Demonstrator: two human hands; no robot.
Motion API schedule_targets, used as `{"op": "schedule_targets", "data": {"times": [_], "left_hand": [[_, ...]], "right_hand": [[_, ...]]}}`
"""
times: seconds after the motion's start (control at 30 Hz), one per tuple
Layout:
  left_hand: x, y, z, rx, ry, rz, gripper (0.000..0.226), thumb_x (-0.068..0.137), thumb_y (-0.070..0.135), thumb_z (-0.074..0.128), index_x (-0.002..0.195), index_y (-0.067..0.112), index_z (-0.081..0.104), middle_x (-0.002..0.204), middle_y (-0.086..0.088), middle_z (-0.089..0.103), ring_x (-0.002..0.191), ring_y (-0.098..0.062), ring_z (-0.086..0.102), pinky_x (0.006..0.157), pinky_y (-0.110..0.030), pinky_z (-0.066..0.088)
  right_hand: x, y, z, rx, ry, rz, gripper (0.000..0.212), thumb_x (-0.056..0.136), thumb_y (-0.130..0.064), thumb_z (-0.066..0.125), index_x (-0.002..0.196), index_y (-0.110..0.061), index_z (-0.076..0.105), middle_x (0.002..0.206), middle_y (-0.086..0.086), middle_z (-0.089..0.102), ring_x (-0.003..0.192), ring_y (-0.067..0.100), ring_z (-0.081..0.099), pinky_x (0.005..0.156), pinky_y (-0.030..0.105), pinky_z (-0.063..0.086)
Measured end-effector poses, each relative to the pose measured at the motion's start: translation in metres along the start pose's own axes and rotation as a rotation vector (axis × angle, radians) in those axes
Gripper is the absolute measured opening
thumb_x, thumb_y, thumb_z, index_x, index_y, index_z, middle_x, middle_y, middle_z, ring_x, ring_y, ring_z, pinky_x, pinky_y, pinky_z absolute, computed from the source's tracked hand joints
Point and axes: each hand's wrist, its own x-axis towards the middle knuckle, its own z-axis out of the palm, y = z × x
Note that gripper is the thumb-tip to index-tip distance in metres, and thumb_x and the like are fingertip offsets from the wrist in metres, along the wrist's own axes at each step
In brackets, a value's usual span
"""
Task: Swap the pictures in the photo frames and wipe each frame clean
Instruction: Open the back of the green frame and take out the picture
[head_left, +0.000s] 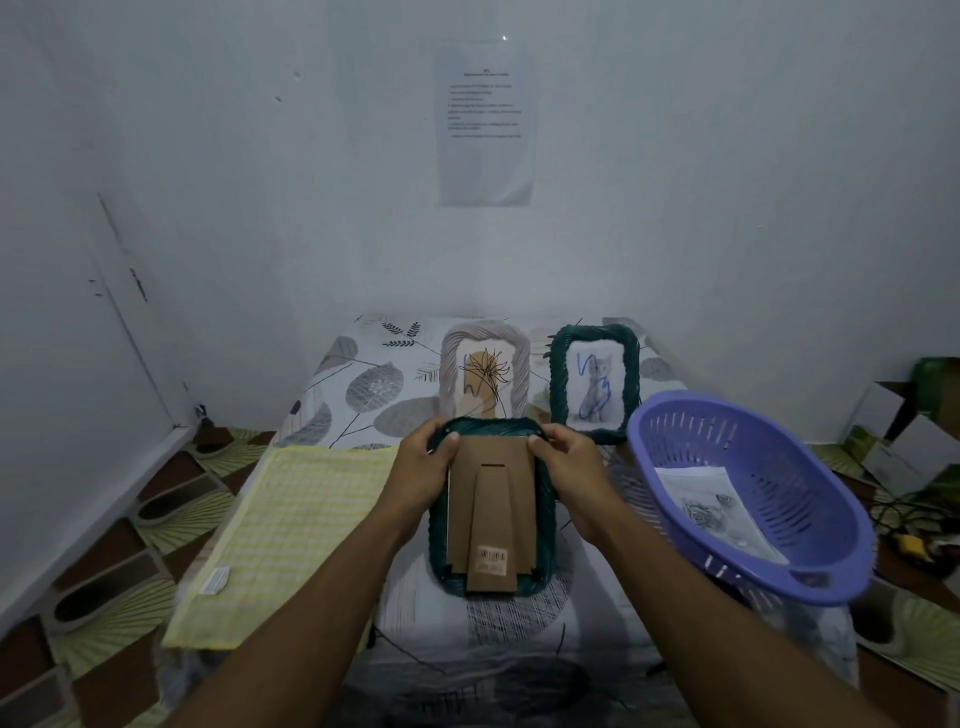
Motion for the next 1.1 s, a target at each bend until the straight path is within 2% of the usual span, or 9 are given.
{"op": "schedule_targets", "data": {"times": [0.2,0.27,0.37,0.43,0.53,0.67,0.8,0.93,1.1], "left_hand": [[0.009,-0.017,0.005,0.118,-0.013,-0.021,0.018,0.098,0.016,0.049,0.109,0.013,0.064,0.101,0.0,0.067,0.093,-0.011,0.062,0.079,-0.025,0.05],[0.011,-0.027,0.006,0.148,-0.019,-0.03,0.017,0.097,0.017,0.052,0.106,0.012,0.066,0.101,-0.001,0.067,0.093,-0.014,0.062,0.082,-0.03,0.049],[0.012,-0.039,0.009,0.183,-0.017,-0.022,0.016,0.096,0.018,0.053,0.098,0.01,0.067,0.092,0.0,0.067,0.085,-0.013,0.06,0.073,-0.026,0.046],[0.014,-0.043,0.012,0.186,-0.003,-0.005,0.016,0.096,0.018,0.053,0.094,0.01,0.067,0.087,0.001,0.066,0.079,-0.009,0.058,0.068,-0.021,0.043],[0.015,-0.047,0.015,0.196,0.022,0.023,0.02,0.096,0.019,0.053,0.08,0.014,0.063,0.074,0.007,0.061,0.069,-0.004,0.053,0.059,-0.013,0.038],[0.018,-0.052,0.015,0.169,0.019,0.005,0.022,0.096,0.018,0.053,0.083,0.005,0.066,0.075,0.002,0.062,0.07,-0.007,0.052,0.065,-0.023,0.041],[0.018,-0.052,0.009,0.148,-0.016,-0.025,0.02,0.094,0.009,0.054,0.107,0.006,0.069,0.098,-0.004,0.069,0.085,-0.009,0.061,0.078,-0.022,0.048],[0.019,-0.055,0.005,0.132,-0.006,-0.037,0.018,0.093,0.007,0.056,0.104,0.004,0.07,0.096,-0.007,0.071,0.083,-0.011,0.062,0.078,-0.023,0.05],[0.026,-0.054,0.008,0.168,0.043,-0.086,0.014,0.091,0.012,0.061,0.097,0.002,0.07,0.09,-0.012,0.07,0.079,-0.015,0.061,0.072,-0.025,0.048]], "right_hand": [[0.002,0.008,-0.003,-0.027,0.04,-0.016,0.031,0.098,-0.022,0.055,0.123,-0.006,0.061,0.115,0.006,0.066,0.103,0.02,0.062,0.085,0.034,0.05],[0.005,0.014,-0.005,-0.087,0.043,-0.029,0.025,0.097,-0.022,0.056,0.112,-0.004,0.067,0.107,0.008,0.069,0.095,0.02,0.063,0.079,0.032,0.05],[0.008,0.021,-0.008,-0.148,0.042,-0.039,0.028,0.095,-0.024,0.058,0.089,0.002,0.067,0.088,0.018,0.068,0.079,0.026,0.062,0.071,0.039,0.049],[0.009,0.024,-0.008,-0.156,0.056,-0.05,0.035,0.093,-0.027,0.061,0.081,0.005,0.062,0.079,0.021,0.063,0.071,0.023,0.055,0.066,0.036,0.044],[0.013,0.03,-0.006,-0.186,0.072,-0.046,0.039,0.091,-0.033,0.063,0.069,-0.003,0.054,0.068,0.015,0.048,0.065,0.018,0.044,0.062,0.031,0.034],[0.017,0.037,-0.006,-0.187,0.076,-0.032,0.047,0.089,-0.039,0.063,0.083,0.008,0.06,0.077,0.027,0.057,0.068,0.019,0.049,0.064,0.031,0.036],[0.023,0.037,-0.009,-0.133,0.1,-0.012,0.03,0.09,-0.031,0.065,0.089,-0.002,0.072,0.087,0.015,0.071,0.08,0.019,0.062,0.07,0.032,0.045],[0.024,0.032,-0.007,-0.134,0.109,-0.022,0.014,0.091,-0.021,0.064,0.09,-0.012,0.074,0.09,0.001,0.072,0.087,0.016,0.064,0.077,0.03,0.049],[0.022,0.032,-0.006,-0.195,0.15,-0.053,0.016,0.092,-0.024,0.063,0.088,-0.012,0.073,0.086,0.002,0.07,0.08,0.013,0.06,0.074,0.029,0.046]]}}
